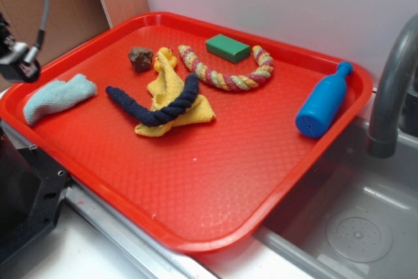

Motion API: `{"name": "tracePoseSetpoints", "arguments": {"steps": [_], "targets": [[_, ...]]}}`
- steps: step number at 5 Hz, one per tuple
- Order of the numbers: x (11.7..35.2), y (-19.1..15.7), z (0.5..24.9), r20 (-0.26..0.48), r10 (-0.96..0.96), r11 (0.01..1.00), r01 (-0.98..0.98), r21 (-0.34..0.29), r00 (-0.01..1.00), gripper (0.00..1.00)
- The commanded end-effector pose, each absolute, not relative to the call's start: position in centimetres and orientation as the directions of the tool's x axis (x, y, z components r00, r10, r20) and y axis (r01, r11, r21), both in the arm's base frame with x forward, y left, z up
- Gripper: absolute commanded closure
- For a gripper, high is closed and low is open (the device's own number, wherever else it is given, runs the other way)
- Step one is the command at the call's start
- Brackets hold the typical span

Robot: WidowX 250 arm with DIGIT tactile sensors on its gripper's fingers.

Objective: Grab the blue cloth.

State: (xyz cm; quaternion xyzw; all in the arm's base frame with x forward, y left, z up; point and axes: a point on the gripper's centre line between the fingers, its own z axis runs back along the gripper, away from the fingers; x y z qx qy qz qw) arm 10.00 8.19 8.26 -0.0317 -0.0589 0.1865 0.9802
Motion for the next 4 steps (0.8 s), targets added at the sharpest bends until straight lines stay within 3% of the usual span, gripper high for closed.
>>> {"name": "tracePoseSetpoints", "arguments": {"steps": [1,2,3,4], "targets": [[12.3,9.8,5.2,0.041,0.284,0.957,-0.28,-0.078,0.958,0.0],[12.6,10.3,3.5,-0.009,0.264,0.962,-0.264,-0.066,0.964,0.0],[11.3,10.6,1.9,-0.039,0.249,0.966,-0.251,-0.062,0.968,0.0],[13.4,11.3,1.5,-0.065,0.229,0.972,-0.231,-0.038,0.971,0.0]]}}
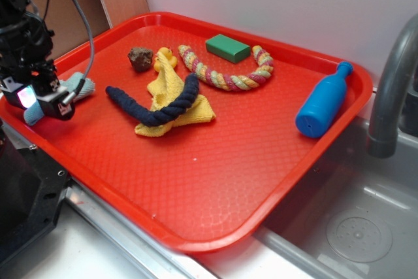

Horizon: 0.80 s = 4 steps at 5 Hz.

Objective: Grab the blue cloth.

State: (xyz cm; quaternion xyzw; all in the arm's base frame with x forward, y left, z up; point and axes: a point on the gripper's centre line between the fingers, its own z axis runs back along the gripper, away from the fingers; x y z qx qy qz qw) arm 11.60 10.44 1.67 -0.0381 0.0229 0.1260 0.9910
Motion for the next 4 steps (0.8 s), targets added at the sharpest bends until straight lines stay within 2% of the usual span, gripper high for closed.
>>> {"name": "tracePoseSetpoints", "arguments": {"steps": [1,2,3,4], "targets": [[12.2,11.3,1.0,-0.073,0.24,0.97,-0.243,-0.025,0.968,0.9],[12.1,11.3,1.0,-0.07,0.239,0.97,-0.241,-0.024,0.969,1.0],[12.0,11.3,1.0,-0.066,0.228,0.973,-0.229,-0.019,0.971,1.0],[12.8,10.9,4.1,-0.023,0.189,0.98,-0.187,0.06,0.982,1.0]]}}
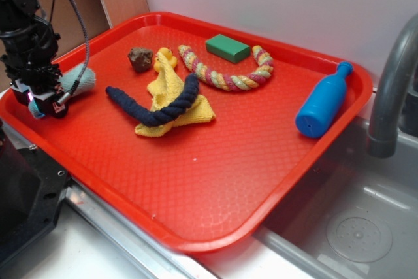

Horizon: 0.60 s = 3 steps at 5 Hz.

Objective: Grab the blue cloth.

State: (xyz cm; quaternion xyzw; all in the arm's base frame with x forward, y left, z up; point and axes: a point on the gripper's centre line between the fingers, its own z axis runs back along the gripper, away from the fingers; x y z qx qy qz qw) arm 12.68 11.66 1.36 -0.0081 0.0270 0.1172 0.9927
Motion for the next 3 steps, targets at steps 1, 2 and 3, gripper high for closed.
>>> {"name": "tracePoseSetpoints", "arguments": {"steps": [1,2,3], "targets": [[16.6,9.4,9.0,0.064,0.139,0.985,-0.145,0.095,0.988,1.0],[18.2,6.3,14.2,0.074,0.005,1.0,-0.006,0.016,0.997,1.0],[19.2,4.3,19.6,0.116,-0.007,0.992,0.021,-0.121,0.993,1.0]]}}
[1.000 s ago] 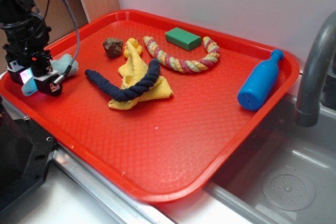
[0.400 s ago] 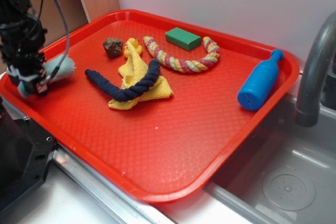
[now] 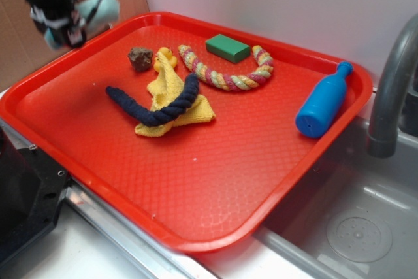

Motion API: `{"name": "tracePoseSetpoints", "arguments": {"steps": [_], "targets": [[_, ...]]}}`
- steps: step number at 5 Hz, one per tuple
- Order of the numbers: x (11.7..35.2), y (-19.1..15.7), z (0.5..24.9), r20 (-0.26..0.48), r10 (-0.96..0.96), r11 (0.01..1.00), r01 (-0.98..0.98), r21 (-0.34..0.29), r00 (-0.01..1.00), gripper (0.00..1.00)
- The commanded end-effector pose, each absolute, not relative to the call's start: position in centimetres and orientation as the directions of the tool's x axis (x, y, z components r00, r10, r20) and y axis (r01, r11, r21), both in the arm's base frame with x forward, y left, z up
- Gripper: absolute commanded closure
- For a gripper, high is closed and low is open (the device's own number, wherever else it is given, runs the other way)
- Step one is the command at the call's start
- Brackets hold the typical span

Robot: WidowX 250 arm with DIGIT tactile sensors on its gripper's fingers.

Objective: Grab the blue cloth.

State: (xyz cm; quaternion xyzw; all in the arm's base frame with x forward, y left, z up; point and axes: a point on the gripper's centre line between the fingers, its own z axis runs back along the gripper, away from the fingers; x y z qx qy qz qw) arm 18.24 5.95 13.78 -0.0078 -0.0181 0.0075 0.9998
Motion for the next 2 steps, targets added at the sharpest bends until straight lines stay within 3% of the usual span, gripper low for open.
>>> {"name": "tracePoseSetpoints", "arguments": {"steps": [1,2], "targets": [[18.9,1.9,21.5,0.107,-0.049,0.993,0.059,-0.098,0.993,1.0],[18.1,-1.1,21.5,0.11,-0.152,0.988,0.154,-0.001,0.982,1.0]]}}
